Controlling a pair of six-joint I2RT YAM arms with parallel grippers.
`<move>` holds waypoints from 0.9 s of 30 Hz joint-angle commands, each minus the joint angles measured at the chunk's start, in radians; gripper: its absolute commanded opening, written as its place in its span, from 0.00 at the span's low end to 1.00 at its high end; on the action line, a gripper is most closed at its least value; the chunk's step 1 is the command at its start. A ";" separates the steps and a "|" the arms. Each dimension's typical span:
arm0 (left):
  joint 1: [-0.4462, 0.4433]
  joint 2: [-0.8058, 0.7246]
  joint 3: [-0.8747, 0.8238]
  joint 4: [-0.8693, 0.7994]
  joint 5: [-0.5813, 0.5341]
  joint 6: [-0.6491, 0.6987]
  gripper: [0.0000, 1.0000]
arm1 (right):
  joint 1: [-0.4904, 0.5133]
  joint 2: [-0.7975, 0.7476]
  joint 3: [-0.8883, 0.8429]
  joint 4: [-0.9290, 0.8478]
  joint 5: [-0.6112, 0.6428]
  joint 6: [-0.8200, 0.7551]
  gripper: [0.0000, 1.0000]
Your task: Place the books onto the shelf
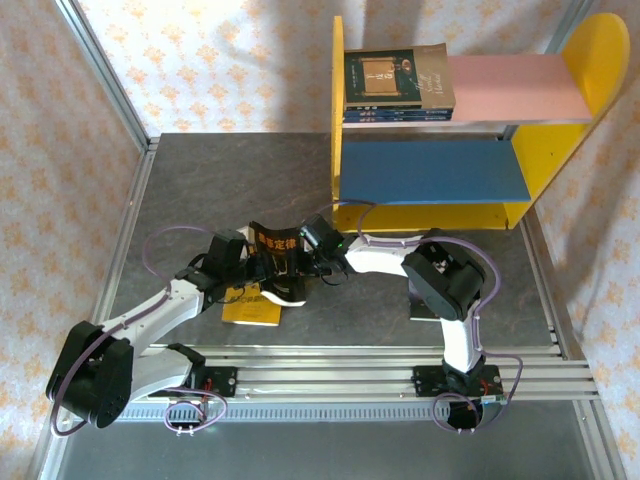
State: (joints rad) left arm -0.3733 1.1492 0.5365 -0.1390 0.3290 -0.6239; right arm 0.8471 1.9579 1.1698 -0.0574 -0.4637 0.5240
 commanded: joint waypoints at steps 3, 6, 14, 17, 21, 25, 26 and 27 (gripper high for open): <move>-0.017 0.041 0.121 -0.110 -0.089 0.068 0.23 | 0.053 0.024 -0.042 -0.029 -0.021 -0.022 0.34; -0.017 0.080 0.139 -0.108 -0.068 0.070 0.16 | 0.053 0.022 -0.038 -0.042 -0.011 -0.026 0.38; -0.017 0.083 0.136 -0.087 -0.073 0.067 0.00 | 0.021 -0.054 -0.078 -0.062 0.050 -0.036 0.52; -0.017 0.065 0.131 -0.061 -0.062 0.064 0.00 | -0.012 -0.107 -0.114 -0.059 0.060 -0.034 0.52; -0.018 0.030 0.117 -0.004 -0.051 0.029 0.00 | -0.035 -0.192 -0.149 -0.063 0.090 -0.032 0.51; -0.028 -0.021 0.082 0.089 -0.047 -0.092 0.00 | -0.058 -0.278 -0.180 -0.061 0.108 -0.020 0.51; -0.034 -0.039 0.076 0.103 -0.062 -0.123 0.00 | -0.064 -0.303 -0.187 -0.063 0.113 -0.017 0.52; -0.048 -0.060 0.074 0.107 -0.090 -0.147 0.00 | -0.070 -0.330 -0.194 -0.066 0.119 -0.017 0.52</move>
State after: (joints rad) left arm -0.3973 1.1484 0.6239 -0.1490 0.2787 -0.6724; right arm 0.7906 1.7115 0.9916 -0.1089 -0.3946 0.5087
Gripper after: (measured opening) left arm 0.163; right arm 0.517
